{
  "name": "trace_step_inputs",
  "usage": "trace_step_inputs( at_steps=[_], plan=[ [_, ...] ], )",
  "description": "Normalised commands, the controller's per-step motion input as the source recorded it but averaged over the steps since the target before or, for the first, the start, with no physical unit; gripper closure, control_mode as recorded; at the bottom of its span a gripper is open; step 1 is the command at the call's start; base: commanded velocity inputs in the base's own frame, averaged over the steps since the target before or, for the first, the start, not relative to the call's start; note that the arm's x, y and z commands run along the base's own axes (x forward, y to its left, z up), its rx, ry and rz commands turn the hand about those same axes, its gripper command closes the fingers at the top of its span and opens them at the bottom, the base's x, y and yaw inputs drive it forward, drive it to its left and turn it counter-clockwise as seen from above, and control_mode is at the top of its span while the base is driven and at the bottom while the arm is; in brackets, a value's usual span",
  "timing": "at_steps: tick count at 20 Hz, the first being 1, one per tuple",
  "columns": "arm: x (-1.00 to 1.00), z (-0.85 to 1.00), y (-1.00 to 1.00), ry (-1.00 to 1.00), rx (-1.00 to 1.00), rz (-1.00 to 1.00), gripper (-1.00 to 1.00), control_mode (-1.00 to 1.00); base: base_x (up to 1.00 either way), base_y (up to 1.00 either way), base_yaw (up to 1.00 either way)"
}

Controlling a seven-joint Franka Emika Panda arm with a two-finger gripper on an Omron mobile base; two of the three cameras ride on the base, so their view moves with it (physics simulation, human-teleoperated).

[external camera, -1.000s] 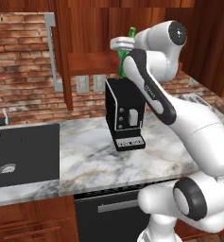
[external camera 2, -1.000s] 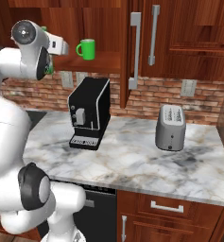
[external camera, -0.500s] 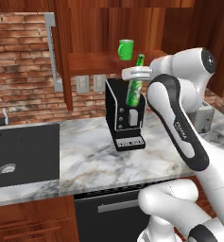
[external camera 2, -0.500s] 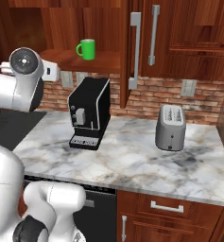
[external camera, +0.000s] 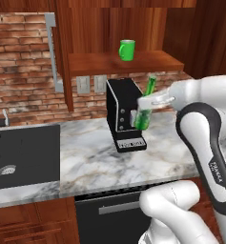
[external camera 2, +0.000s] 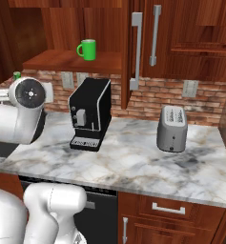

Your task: Open the cabinet directly in front. Then move the beer and the mug to the dining counter with the jar on it.

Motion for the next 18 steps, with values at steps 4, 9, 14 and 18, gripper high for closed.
trace_step_inputs(
  at_steps=[4, 9, 14, 18],
  plan=[
    [-0.24, 0.00, 0.00, -0.29, 0.00, 0.00, 1.00, -1.00, 0.00, 0.00, 0.00],
    [-0.03, 0.00, 0.00, -0.04, 0.00, 0.00, 1.00, -1.00, 0.00, 0.00, 0.00],
    [0.00, 0.00, 0.00, 0.00, 0.00, 0.00, 1.00, -1.00, 0.00, 0.00, 0.00],
    [0.00, 0.00, 0.00, 0.00, 0.00, 0.00, 1.00, -1.00, 0.00, 0.00, 0.00]
  ],
)
